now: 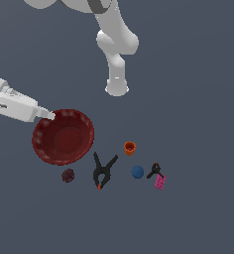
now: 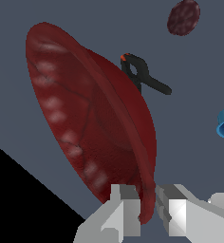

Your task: Pick up a designated object from a clutter of objects.

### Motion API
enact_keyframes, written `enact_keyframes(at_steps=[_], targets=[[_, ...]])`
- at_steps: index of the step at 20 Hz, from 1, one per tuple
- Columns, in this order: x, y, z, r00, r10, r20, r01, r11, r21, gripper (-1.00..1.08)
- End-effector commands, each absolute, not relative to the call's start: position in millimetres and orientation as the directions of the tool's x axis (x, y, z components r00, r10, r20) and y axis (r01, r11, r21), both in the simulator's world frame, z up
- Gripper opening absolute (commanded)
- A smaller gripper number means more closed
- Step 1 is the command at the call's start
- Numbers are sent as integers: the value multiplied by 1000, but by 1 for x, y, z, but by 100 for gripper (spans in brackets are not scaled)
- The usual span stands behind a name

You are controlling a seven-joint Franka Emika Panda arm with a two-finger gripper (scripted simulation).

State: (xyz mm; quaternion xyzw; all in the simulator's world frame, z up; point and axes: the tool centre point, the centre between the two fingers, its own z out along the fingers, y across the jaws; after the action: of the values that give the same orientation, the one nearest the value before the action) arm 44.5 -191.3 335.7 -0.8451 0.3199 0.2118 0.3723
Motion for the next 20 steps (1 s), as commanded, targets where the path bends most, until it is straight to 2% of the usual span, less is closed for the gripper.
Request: enact_keyframes(at_steps=[1,10,20], targets=[[51,-188,355,706,-383,-596,-698,-518,-494,-100],[65,-184,388,706,-384,-595,-699,-516,-496,-100],[67,-184,393,704,-384,-597,-700,-515,-495,-100]])
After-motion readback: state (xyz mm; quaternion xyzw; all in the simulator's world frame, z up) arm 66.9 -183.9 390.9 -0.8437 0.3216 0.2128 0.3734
